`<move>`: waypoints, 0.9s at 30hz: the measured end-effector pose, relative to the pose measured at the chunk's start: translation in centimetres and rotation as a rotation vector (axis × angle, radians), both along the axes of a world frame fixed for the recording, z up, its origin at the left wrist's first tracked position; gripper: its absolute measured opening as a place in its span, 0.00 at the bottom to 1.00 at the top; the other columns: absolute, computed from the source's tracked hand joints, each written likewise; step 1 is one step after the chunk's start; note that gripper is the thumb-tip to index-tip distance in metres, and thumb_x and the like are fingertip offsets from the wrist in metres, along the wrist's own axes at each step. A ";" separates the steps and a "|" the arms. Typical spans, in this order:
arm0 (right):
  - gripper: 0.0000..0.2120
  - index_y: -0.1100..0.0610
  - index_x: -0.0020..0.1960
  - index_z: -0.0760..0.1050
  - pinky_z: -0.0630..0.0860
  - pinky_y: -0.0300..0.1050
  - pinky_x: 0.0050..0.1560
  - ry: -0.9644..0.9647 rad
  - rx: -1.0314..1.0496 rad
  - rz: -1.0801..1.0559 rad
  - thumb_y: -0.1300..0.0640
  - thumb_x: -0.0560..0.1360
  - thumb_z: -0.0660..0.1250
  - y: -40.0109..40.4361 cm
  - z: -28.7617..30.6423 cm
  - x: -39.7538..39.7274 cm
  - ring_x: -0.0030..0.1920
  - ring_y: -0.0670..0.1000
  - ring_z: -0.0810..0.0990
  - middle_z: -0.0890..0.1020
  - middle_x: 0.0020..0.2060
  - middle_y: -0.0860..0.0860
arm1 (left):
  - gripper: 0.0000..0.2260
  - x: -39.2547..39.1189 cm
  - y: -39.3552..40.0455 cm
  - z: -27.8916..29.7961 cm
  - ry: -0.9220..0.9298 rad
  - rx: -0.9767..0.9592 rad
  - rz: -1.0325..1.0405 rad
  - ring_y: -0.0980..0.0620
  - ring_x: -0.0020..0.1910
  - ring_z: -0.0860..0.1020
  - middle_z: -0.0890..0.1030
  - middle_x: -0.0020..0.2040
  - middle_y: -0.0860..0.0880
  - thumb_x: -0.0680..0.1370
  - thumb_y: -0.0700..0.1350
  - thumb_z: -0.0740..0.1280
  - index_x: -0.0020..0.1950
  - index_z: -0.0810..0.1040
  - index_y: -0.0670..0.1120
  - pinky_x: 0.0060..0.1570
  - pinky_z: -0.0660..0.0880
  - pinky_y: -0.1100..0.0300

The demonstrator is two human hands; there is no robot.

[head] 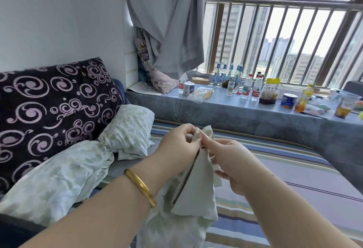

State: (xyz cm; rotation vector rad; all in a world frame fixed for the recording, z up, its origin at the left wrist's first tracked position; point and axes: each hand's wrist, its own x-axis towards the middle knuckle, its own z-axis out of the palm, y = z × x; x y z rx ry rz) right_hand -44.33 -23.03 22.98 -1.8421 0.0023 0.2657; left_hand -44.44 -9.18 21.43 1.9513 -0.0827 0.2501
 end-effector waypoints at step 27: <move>0.08 0.66 0.44 0.79 0.83 0.45 0.34 0.167 0.699 -0.049 0.68 0.79 0.64 -1.0 0.0 0.1 0.29 0.52 0.82 0.82 0.33 0.59 | 0.19 -1.6 -0.6 -0.7 -0.168 0.592 0.029 0.55 0.34 0.68 0.68 0.35 0.55 0.80 0.62 0.58 0.35 0.61 0.53 0.33 0.62 0.59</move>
